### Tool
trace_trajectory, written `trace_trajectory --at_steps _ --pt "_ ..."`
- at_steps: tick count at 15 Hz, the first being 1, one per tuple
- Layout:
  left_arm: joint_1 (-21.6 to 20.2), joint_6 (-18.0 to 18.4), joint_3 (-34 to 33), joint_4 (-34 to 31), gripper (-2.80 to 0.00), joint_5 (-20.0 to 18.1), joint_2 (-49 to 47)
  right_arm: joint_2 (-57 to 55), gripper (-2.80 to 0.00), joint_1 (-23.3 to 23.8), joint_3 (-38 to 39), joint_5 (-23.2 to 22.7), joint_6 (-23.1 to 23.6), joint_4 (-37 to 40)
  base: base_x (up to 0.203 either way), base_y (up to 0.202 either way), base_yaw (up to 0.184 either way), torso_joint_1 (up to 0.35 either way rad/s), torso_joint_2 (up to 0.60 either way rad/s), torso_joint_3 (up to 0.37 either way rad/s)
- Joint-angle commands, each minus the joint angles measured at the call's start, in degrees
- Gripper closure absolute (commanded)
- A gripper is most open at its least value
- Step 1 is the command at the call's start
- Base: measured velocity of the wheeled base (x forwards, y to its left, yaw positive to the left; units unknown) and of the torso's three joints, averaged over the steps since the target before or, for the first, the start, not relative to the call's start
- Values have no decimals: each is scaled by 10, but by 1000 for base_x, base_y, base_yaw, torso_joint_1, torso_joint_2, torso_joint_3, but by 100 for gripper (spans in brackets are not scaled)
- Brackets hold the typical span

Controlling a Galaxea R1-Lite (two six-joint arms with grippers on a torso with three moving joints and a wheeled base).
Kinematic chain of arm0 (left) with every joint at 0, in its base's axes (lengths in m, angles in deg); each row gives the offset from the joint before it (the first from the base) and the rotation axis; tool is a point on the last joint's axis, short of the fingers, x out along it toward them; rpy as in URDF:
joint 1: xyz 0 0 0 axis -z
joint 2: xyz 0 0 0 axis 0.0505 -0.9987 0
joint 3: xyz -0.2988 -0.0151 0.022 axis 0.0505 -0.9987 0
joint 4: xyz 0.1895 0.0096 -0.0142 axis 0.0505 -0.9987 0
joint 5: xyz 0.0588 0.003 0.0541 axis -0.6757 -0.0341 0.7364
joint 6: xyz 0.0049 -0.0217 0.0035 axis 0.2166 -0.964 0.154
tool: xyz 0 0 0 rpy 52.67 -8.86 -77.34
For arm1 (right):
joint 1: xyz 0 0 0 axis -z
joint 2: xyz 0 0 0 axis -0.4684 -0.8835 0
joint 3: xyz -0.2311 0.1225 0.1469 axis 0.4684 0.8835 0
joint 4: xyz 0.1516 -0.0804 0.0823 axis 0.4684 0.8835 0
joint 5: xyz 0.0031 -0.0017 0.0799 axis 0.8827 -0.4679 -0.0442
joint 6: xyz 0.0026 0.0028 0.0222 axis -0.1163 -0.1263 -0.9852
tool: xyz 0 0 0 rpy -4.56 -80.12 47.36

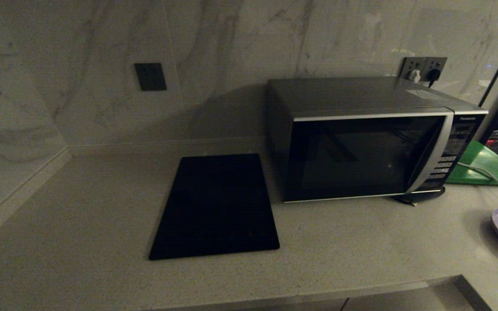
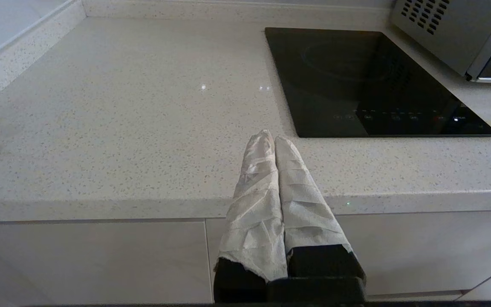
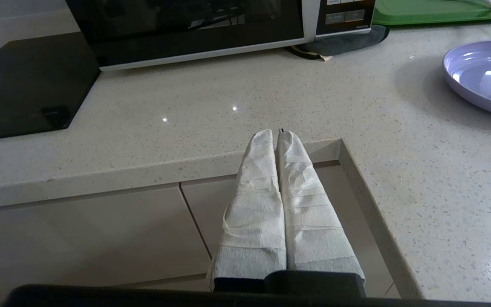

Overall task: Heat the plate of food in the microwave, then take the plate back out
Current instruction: Open the microwave oven

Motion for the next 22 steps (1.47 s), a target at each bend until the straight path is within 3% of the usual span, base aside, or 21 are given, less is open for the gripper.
trace_trajectory --at_steps 1,10,16,19,22 --pt "0 0 0 0 0 0 0 0 0 0 1 0 0 0 0 0 0 0 0 0" --pt "0 0 0 0 0 0 0 0 0 0 -11 4 -3 -6 0 0 0 0 0 0" --pt "0 0 0 0 0 0 0 -17 0 0 -172 5 -9 40 0 0 0 0 0 0" --pt "0 0 0 0 0 0 0 -111 0 -1 -263 4 -14 45 0 0 0 0 0 0" --pt "0 0 0 0 0 0 0 -262 0 0 -402 13 -63 45 0 0 0 0 0 0"
